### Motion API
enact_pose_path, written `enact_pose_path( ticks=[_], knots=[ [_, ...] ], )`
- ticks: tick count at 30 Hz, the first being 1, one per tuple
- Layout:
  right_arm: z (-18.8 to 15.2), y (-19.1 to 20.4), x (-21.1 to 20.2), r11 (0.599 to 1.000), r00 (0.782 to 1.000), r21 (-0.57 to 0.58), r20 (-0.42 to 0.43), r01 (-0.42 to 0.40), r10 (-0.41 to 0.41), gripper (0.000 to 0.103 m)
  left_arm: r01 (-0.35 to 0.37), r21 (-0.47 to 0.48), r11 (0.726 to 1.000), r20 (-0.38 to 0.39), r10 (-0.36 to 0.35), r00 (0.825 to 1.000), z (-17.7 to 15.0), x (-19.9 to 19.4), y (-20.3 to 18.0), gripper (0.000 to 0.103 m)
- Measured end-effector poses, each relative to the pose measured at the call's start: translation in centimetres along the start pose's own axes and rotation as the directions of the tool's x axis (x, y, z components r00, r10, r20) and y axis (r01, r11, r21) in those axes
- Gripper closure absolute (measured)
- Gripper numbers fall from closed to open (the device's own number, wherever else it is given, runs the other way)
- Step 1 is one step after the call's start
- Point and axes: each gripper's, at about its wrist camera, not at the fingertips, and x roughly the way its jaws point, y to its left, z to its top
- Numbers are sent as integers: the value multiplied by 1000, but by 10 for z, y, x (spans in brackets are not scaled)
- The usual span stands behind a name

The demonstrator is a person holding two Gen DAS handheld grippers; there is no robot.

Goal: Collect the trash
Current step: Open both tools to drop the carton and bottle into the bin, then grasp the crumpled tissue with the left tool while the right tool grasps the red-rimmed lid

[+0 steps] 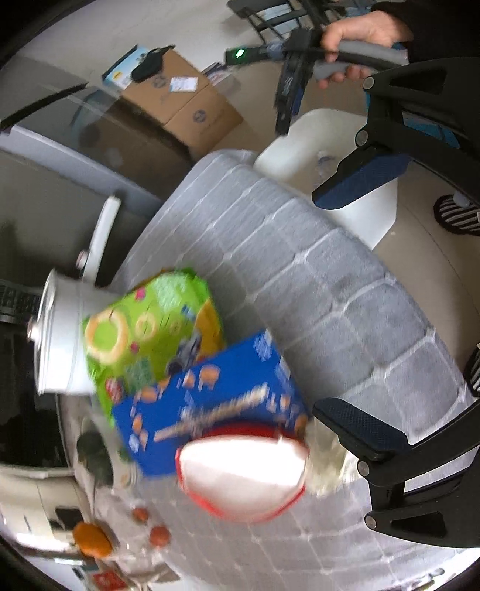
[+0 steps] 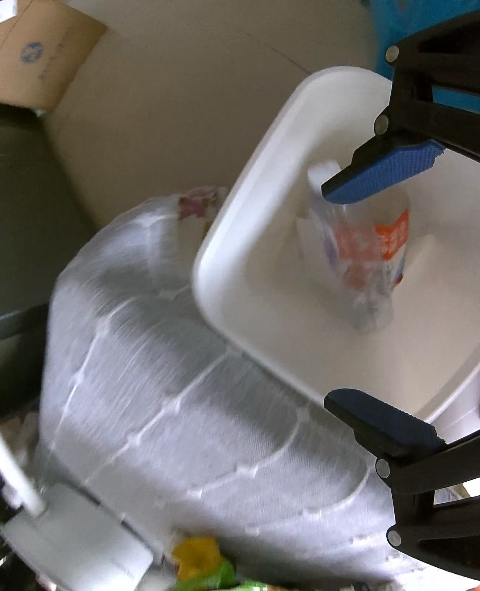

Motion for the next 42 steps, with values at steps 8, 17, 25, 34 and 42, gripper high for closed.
enact_pose_path(
  ticks=[8,17,25,34,42],
  knots=[
    [-7,28,-37,997,995,-80,102,-2,10,16,-76,-113,991,-3,76,997,13,-15,56,0],
    [-8,64,-39,984,993,-176,116,-19,39,15,-140,-170,975,-105,123,987,2,11,84,4],
    [-13,89,-31,973,994,-227,97,-36,60,15,-168,-188,968,-189,132,973,-8,43,99,32],
    [-23,117,-31,961,992,-271,101,-48,78,15,-138,-200,970,-142,110,984,-13,28,111,89],
    [-31,162,-39,942,982,-319,119,-101,145,15,-72,-227,971,-54,62,997,-23,-8,129,89]
  ],
)
